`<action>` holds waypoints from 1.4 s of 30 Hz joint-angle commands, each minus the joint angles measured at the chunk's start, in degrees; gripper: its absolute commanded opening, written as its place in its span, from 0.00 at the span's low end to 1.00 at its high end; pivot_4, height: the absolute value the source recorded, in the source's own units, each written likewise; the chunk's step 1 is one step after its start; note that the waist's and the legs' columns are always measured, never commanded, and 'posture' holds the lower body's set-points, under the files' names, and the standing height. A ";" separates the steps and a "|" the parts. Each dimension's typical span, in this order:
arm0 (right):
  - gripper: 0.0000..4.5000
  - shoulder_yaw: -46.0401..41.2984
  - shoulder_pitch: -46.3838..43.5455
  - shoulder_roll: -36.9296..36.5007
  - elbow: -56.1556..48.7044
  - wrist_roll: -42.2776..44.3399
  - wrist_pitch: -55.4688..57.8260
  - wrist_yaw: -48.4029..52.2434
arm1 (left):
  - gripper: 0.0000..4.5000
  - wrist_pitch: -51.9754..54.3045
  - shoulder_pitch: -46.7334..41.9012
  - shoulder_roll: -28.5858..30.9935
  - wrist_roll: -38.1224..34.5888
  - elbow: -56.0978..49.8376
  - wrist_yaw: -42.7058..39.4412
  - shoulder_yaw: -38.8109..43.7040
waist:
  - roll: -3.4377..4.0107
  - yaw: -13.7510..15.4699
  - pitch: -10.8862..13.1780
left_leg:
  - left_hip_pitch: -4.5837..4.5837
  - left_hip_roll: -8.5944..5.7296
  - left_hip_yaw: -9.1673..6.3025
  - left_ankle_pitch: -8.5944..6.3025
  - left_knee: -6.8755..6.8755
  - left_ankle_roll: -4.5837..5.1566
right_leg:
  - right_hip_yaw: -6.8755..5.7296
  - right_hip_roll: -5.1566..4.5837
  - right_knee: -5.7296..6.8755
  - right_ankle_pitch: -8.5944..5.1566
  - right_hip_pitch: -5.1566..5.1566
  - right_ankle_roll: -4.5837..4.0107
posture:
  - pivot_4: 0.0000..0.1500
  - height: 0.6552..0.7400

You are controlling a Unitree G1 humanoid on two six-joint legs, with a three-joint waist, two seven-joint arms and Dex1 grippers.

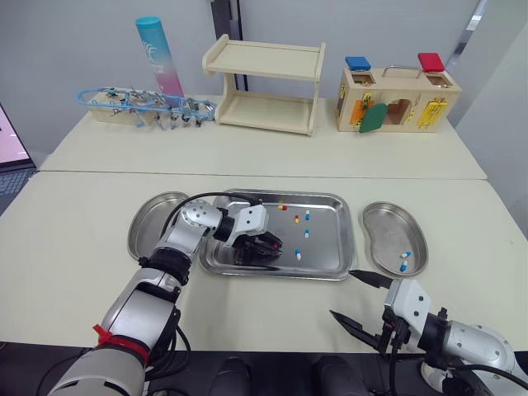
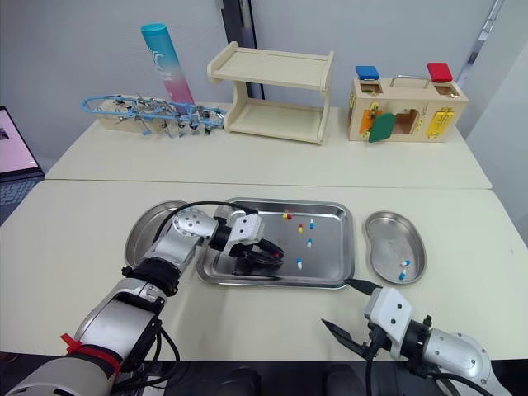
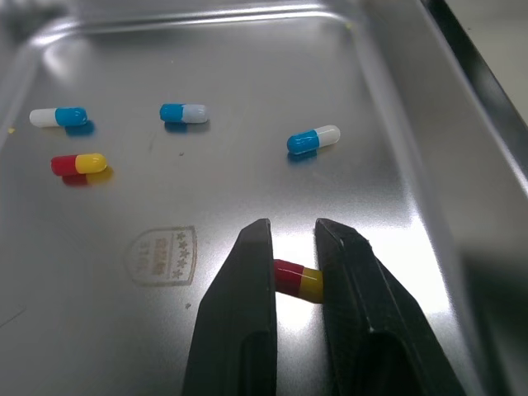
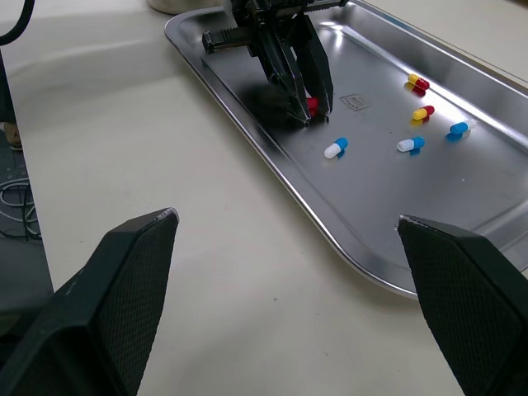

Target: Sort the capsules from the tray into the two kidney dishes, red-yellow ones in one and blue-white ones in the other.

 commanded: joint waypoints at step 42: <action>1.00 12.86 -24.23 5.22 8.88 1.96 -1.10 6.45 | 0.74 46.36 35.48 21.08 -20.01 -49.86 39.68 42.43 | -0.01 0.02 0.05 | -0.05 0.08 -0.05 0.00 -0.04 -0.01 | -0.03 0.01 0.03 0.00 -0.11 -0.01 | 1.00 1.00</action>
